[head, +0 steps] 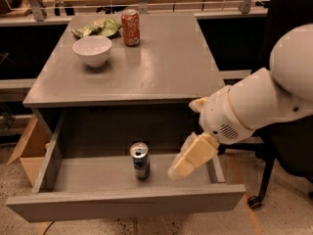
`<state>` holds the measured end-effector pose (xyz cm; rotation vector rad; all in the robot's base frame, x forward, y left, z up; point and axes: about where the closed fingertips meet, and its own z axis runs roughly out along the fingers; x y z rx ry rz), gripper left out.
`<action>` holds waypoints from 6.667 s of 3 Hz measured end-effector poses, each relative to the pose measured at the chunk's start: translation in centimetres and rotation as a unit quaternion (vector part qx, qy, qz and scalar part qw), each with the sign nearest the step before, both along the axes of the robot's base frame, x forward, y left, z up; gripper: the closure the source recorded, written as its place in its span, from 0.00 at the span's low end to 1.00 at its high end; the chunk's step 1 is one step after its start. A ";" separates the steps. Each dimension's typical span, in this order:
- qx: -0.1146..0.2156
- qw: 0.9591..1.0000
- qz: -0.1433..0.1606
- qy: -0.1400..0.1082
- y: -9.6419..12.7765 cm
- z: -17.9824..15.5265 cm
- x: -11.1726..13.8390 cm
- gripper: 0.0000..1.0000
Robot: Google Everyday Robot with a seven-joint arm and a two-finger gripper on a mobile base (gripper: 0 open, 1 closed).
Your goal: Pick redbull can from top drawer and place on counter
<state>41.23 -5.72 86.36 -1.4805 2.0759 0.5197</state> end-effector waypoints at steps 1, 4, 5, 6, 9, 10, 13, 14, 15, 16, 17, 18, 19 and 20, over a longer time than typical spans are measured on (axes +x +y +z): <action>0.011 1.000 -0.020 0.015 0.9 -4.1 0.8 0.00; 0.008 0.999 -0.034 0.042 5.2 -13.0 3.7 0.00; 0.023 0.998 -0.038 0.041 7.0 -14.0 4.8 0.00; 0.033 0.998 -0.043 0.041 8.4 -15.1 6.1 0.00; 0.062 0.996 -0.032 0.049 11.9 -17.0 7.8 0.41; 0.068 0.996 -0.033 0.047 12.2 -16.7 7.8 0.64; 0.049 0.996 -0.076 0.027 4.6 -12.4 7.2 1.00; 0.067 0.995 -0.072 -0.004 4.2 -9.7 8.9 1.00; 0.093 0.991 -0.071 -0.060 3.0 -4.0 11.3 1.00; 0.107 0.985 -0.072 -0.115 2.0 1.6 13.0 1.00; 0.107 0.985 -0.072 -0.115 2.0 1.6 13.0 1.00; 0.114 0.983 -0.073 -0.121 2.3 4.2 13.3 1.00; 0.116 0.981 -0.081 -0.134 2.3 7.7 13.3 1.00; 0.112 0.979 -0.097 -0.141 2.6 11.5 13.6 1.00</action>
Offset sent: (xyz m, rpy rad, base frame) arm 0.0307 0.0425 -0.1266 0.0318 0.0960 -0.0748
